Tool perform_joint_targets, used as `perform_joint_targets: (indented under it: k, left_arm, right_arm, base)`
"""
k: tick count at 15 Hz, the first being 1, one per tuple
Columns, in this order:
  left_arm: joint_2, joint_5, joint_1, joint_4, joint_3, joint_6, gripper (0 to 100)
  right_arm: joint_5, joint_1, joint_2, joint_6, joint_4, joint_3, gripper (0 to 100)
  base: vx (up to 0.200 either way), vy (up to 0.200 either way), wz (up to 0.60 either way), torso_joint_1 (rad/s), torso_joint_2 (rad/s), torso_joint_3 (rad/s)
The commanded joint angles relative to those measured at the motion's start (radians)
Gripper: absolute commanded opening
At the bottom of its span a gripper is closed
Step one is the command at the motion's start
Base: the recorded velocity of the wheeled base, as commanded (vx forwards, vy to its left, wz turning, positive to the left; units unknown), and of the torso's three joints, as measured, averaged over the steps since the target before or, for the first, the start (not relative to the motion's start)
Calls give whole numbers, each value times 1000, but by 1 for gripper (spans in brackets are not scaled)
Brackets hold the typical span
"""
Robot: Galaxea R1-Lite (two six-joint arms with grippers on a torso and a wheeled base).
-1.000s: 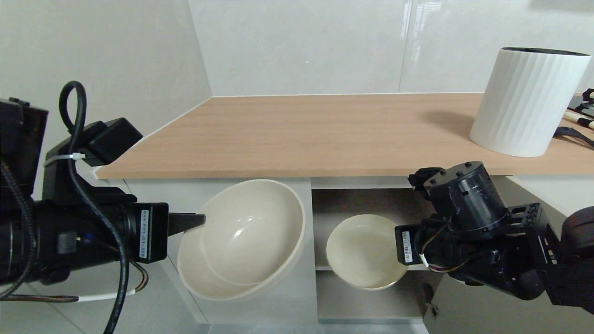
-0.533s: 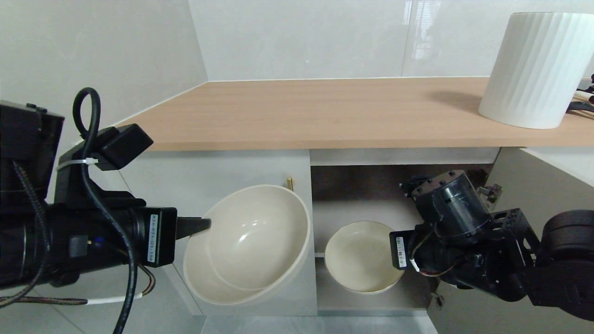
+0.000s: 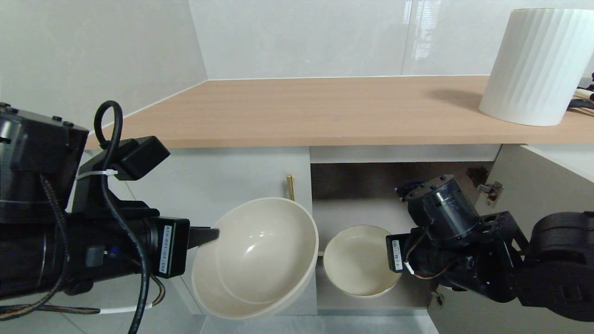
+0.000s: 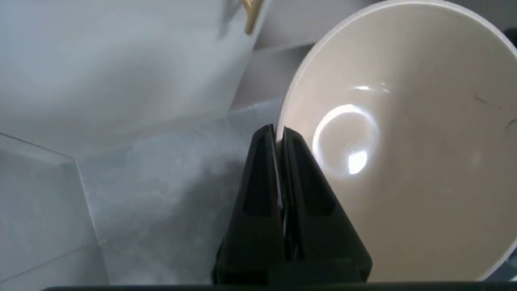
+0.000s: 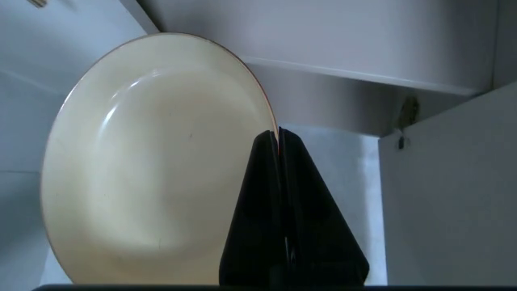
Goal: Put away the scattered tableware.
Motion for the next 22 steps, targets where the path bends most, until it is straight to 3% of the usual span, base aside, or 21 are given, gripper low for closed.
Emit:
perform_joint_targets:
  k: [1, 6, 10, 12, 16, 22]
  left_arm:
    - [22, 0, -7, -1, 3, -2, 0]
    - [28, 0, -7, -1, 8, -2, 0]
    - [28, -3, -9, -1, 18, 4, 0]
    - [31, -9, -14, -1, 21, 4, 0]
    - [39, -38, -24, -2, 23, 2, 0]
    - [33, -37, -24, -24, 23, 1, 0]
  right_arm:
    - [5, -10, 43, 22, -2, -5, 0]
    - [22, -45, 198, 55, -23, -55, 0]
    - [25, -76, 283, 52, -135, -80, 0]
    - [24, -100, 362, 49, -183, -144, 0]
    - [16, -157, 606, 46, -183, -421, 0]
    - [16, -249, 693, 49, -184, -522, 0]
  base:
    - [0, 0, 0, 0, 0, 0]
    - [-200, 0, 0, 5, 3, 0]
    - [0, 0, 0, 0, 0, 0]
    - [0, 0, 0, 0, 0, 0]
    - [0, 0, 0, 0, 0, 0]
    - [0, 0, 0, 0, 0, 0]
